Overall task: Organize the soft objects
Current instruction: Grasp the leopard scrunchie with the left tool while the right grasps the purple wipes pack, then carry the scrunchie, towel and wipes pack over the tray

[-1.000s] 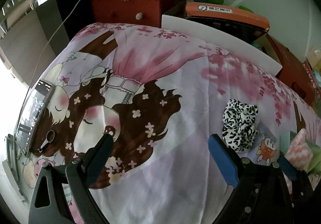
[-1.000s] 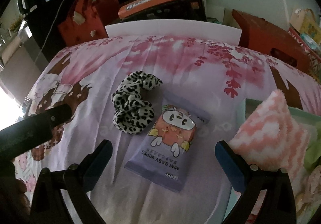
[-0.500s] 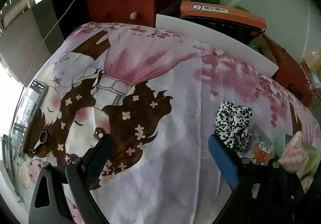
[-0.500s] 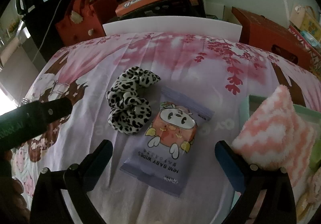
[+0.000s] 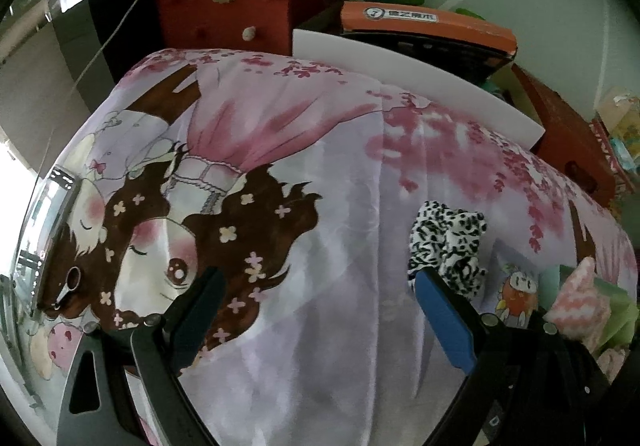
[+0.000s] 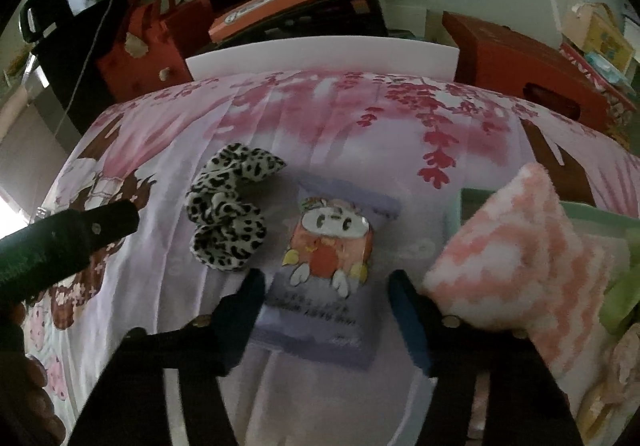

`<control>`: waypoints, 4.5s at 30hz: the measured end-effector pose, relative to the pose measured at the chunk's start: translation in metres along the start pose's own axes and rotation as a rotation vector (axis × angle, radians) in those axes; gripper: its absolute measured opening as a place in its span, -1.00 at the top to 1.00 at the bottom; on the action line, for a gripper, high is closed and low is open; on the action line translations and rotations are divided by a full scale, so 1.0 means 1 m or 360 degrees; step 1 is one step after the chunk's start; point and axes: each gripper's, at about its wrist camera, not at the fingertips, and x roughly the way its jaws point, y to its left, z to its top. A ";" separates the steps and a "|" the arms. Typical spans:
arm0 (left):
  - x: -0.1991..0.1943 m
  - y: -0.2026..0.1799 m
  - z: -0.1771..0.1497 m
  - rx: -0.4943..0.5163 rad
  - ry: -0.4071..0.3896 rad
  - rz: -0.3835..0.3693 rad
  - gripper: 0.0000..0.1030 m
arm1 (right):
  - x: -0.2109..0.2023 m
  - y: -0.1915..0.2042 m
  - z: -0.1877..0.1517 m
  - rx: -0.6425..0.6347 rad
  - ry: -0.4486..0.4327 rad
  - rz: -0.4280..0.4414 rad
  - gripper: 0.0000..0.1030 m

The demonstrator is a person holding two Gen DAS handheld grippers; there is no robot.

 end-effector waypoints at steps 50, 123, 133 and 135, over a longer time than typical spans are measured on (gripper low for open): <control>0.044 -0.048 -0.011 0.0028 0.0178 -0.0498 0.60 | -0.007 -0.014 0.002 0.0035 0.0010 0.0094 -0.03; -0.111 -0.066 -0.060 0.0334 -0.0200 -0.0441 0.78 | -0.148 -0.078 -0.030 0.0217 -0.0256 -0.0041 -0.03; -0.120 -0.105 -0.082 0.0537 -0.0167 -0.0539 0.77 | -0.160 -0.121 -0.053 0.0372 -0.0223 -0.0140 -0.03; -0.119 -0.115 -0.087 0.0579 -0.0143 -0.0563 0.77 | -0.162 -0.127 -0.056 0.0385 -0.0214 -0.0162 -0.03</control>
